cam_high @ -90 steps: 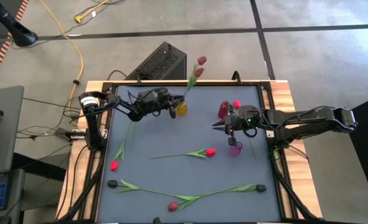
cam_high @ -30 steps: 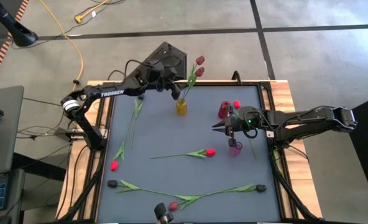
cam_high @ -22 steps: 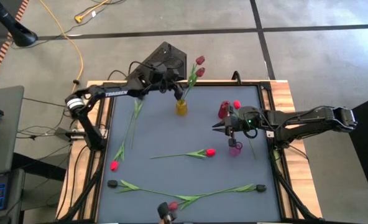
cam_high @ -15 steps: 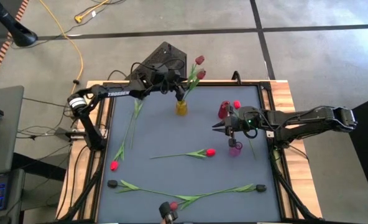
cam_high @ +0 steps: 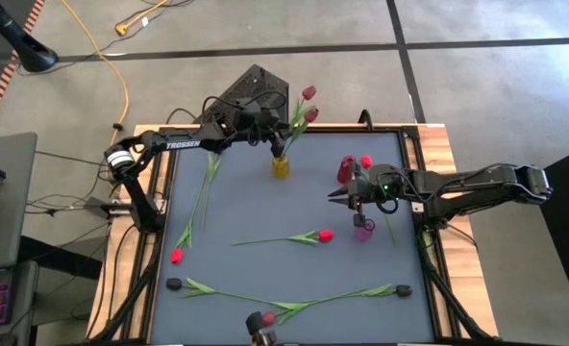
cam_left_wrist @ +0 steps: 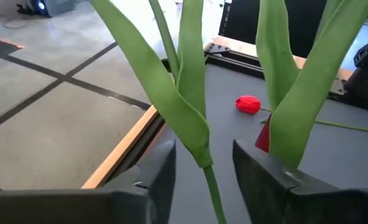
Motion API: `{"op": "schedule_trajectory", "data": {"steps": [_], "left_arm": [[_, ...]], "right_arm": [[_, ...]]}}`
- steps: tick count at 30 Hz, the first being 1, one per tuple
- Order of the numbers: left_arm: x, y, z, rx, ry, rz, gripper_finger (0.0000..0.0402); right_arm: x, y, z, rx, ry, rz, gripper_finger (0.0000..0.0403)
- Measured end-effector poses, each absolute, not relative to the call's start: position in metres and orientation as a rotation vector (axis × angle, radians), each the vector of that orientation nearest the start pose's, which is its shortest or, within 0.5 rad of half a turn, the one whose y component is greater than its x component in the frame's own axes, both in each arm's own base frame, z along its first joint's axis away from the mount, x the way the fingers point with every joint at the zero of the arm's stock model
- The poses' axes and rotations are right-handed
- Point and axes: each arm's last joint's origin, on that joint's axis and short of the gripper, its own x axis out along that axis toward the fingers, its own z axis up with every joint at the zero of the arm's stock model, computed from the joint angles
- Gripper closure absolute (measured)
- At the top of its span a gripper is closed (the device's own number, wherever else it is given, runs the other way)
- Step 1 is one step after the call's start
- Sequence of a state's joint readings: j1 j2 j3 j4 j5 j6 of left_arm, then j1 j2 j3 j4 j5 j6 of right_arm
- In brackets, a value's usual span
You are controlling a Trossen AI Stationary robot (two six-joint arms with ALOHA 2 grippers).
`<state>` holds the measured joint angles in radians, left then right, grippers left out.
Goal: Sort flowers into vase by color
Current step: Put the top pink flower into the yellow vase
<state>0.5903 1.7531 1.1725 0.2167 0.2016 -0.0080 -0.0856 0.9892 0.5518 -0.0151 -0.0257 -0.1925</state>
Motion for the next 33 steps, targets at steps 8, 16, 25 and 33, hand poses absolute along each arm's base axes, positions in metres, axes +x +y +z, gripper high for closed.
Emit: {"op": "schedule_trajectory", "data": {"steps": [8,16,25,33], "left_arm": [[0.332,0.216,0.246,-0.139,0.322,0.384,0.0369],[0.332,0.216,0.246,-0.139,0.320,0.383,0.0393],[0.332,0.214,0.246,-0.158,0.324,0.337,0.0400],[0.326,0.205,0.246,-0.163,0.279,0.301,0.0401]], "right_arm": [[0.209,-0.017,0.232,-0.164,0.456,-0.015,0.0321],[0.209,-0.017,0.232,-0.164,0.456,-0.015,0.0321],[0.208,-0.017,0.231,-0.163,0.468,-0.014,0.0321],[0.207,-0.017,0.229,-0.160,0.500,-0.011,0.0321]]}}
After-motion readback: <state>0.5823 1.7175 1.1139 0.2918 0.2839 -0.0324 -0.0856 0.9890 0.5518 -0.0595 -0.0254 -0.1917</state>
